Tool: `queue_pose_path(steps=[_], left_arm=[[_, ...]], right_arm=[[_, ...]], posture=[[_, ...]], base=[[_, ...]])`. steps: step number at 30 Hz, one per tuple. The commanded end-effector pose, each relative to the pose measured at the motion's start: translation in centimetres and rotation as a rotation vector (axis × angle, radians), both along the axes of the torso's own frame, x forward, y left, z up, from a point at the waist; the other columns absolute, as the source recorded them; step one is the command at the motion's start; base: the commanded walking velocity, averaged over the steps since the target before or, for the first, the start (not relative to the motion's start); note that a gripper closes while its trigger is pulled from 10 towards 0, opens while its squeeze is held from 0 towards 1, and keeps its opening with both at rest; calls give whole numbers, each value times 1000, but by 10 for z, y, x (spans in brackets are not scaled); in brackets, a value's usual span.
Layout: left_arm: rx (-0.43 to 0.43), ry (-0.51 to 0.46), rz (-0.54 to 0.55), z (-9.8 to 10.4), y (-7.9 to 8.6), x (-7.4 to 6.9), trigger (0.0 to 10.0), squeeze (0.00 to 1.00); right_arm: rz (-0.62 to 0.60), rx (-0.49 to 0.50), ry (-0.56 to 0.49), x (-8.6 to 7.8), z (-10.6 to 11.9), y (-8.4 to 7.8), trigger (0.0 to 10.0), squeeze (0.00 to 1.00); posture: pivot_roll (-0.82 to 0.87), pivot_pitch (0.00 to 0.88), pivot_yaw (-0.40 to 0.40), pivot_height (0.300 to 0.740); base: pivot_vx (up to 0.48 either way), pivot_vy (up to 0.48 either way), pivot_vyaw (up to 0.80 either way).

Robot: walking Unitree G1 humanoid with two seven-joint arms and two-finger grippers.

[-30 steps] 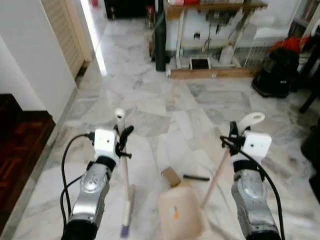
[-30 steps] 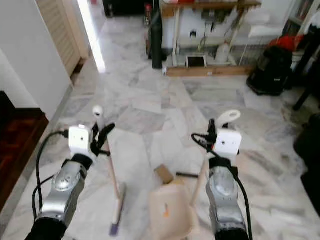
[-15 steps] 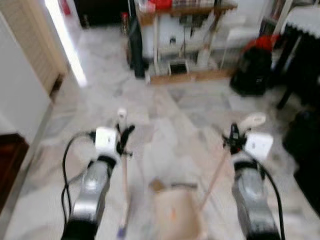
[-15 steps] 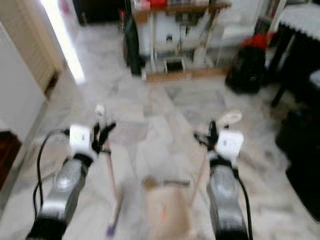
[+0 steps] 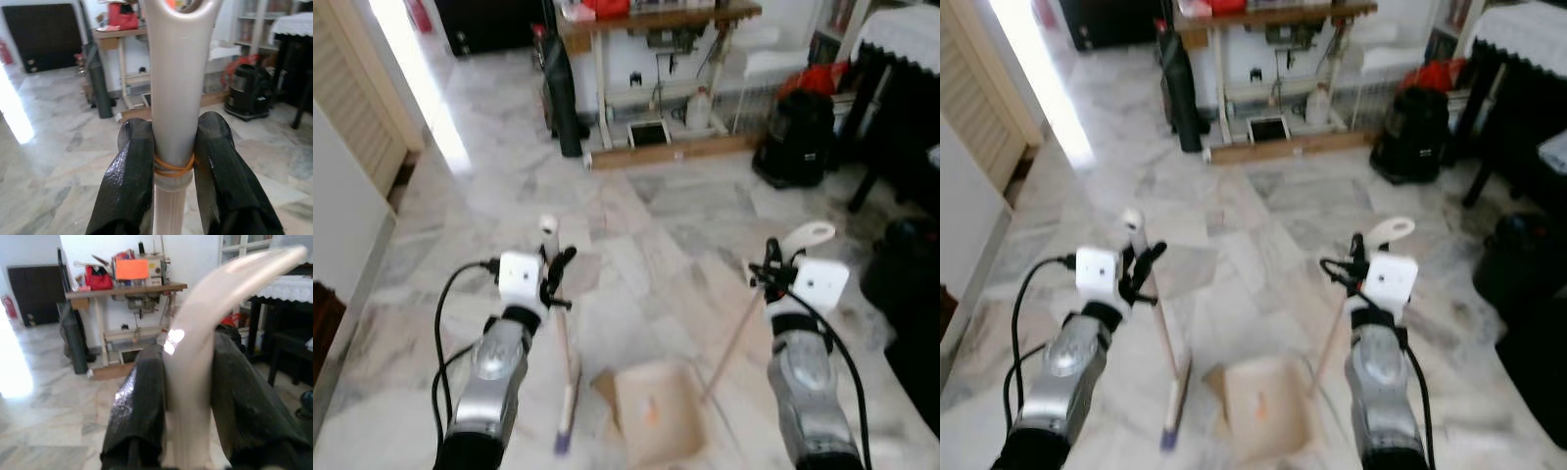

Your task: Sweep floor

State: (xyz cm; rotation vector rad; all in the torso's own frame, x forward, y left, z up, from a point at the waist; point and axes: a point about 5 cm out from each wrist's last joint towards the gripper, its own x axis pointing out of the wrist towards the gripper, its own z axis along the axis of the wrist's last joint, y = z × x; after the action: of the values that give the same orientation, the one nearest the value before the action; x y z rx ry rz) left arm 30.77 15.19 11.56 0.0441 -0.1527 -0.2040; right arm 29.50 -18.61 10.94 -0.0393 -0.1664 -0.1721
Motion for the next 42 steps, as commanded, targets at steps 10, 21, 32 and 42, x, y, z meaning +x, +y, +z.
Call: queue_pose_path(steps=[10,21,32,42], left_arm=[[5,-43,27,9,6,0,10000,0],[25,-46,68,8,13,-1,10000,0],[136,21,154,-4,38,-7,10000,0],[289,117,196,-18,50,-11,10000,0]], right_arm=[[9,4,-35,1,8,4,10000,0],[-18,-16,-1,-2,1,-1,10000,0],[-88,-56,89,-7,-14,-14,10000,0],[-122,-72,167,-13,-30,-19,10000,0]], posture=[[-20,27,16,740],[-21,39,15,740],[-19,43,16,740],[-16,53,20,740]], base=[[327,0,0],[201,0,0],[0,0,0],[0,0,0]])
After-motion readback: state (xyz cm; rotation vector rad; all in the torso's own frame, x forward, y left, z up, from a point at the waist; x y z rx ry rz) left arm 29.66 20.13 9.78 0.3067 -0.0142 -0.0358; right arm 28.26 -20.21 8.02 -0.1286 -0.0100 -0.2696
